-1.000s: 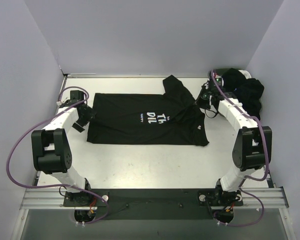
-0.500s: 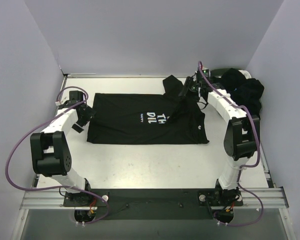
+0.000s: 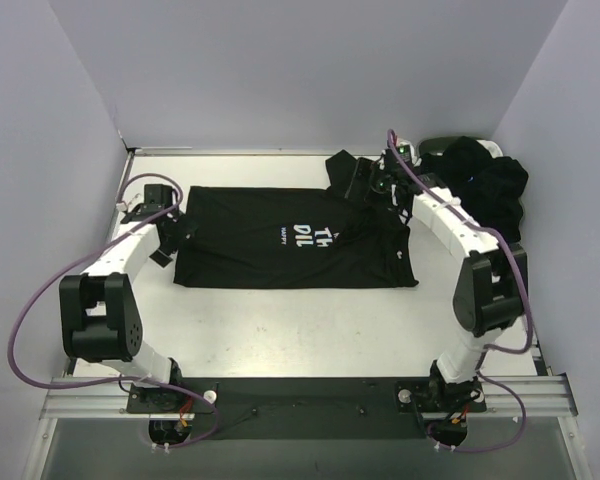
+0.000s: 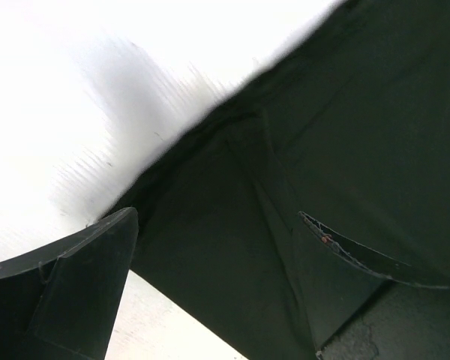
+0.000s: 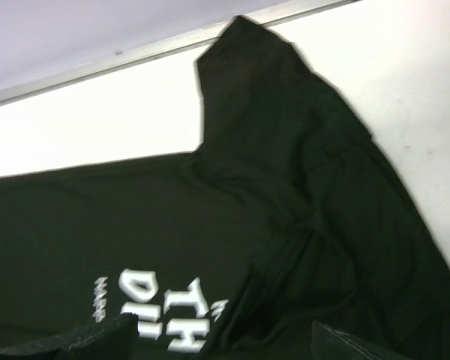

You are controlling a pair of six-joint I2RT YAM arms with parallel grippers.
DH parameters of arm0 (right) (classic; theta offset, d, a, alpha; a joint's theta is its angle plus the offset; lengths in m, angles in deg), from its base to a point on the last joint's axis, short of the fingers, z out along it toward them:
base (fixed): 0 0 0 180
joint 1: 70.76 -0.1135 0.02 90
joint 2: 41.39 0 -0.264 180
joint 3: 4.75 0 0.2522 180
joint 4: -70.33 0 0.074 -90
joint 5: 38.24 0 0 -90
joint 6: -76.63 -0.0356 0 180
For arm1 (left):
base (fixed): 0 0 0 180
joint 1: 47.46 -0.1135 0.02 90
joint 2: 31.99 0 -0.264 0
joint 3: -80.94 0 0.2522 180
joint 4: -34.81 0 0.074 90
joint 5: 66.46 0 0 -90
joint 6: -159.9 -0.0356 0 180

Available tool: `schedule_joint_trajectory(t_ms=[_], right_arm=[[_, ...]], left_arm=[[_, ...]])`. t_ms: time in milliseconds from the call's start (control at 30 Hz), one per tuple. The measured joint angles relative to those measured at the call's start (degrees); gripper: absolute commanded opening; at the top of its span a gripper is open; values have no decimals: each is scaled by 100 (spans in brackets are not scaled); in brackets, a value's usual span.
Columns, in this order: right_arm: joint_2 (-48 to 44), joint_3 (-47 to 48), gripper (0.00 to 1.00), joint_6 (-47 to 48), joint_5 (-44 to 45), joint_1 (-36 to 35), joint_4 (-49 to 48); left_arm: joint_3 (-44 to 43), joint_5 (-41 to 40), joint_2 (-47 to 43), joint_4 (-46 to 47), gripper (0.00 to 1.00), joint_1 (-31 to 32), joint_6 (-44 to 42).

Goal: Fold and stack the t-shirts

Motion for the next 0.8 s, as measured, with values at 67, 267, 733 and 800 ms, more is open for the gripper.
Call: schedule_joint_trajectory(t_ms=[67, 267, 733, 800], right_arm=[[-413, -341, 100, -2, 35, -166, -42], [-1266, -1443, 100, -39, 114, -721, -166], [-1178, -2951, 100, -201, 251, -817, -789], [-1082, -3042, 100, -227, 254, -815, -918]], left_arm=[[0, -70, -46, -4, 93, 286, -2], [7, -83, -85, -2, 93, 1609, -28], [179, -254, 363, 273, 92, 1978, -52], [302, -374, 367, 271, 92, 1978, -50]])
